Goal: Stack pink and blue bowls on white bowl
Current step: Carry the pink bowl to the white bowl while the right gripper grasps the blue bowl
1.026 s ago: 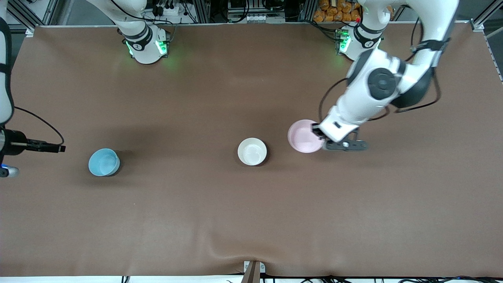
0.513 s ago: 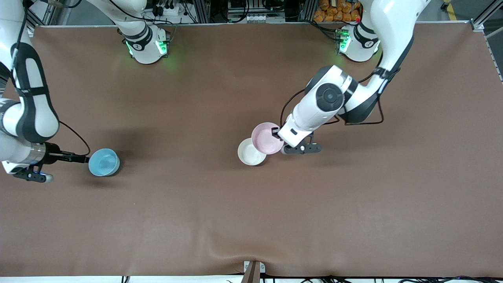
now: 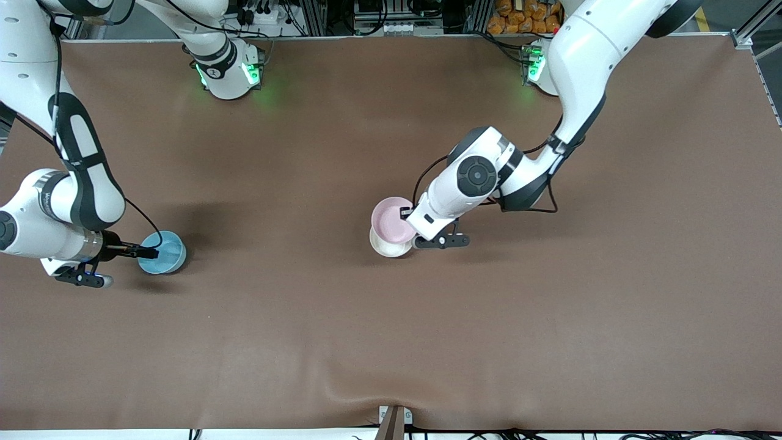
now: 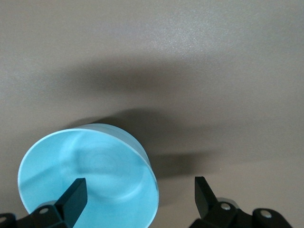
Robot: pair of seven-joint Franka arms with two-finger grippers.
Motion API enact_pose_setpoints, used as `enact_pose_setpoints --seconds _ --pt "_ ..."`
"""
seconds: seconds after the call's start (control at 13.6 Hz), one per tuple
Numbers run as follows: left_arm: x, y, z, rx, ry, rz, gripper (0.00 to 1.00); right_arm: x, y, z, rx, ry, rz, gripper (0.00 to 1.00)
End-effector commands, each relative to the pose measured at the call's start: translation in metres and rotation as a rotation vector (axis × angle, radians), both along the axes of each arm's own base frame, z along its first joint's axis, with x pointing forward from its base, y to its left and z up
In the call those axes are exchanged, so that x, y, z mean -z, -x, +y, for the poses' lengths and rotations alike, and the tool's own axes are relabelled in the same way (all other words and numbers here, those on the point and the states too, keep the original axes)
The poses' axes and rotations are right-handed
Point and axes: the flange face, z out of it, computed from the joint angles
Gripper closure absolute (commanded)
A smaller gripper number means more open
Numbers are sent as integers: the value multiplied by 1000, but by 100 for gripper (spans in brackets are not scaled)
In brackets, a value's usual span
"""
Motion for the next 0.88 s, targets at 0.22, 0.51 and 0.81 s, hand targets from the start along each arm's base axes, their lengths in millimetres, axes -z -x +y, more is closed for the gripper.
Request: enact_pose_setpoints --seconds 0.22,0.51,0.81 --pt "25 0 -16 7 -75 -57 100 6 5 -1 10 12 10 100" --pt "34 -3 -17 0 -71 -51 100 5 9 3 -1 7 21 100" --pt "41 -5 -18 -11 -59 -54 86 -43 10 7 -13 10 1 100"
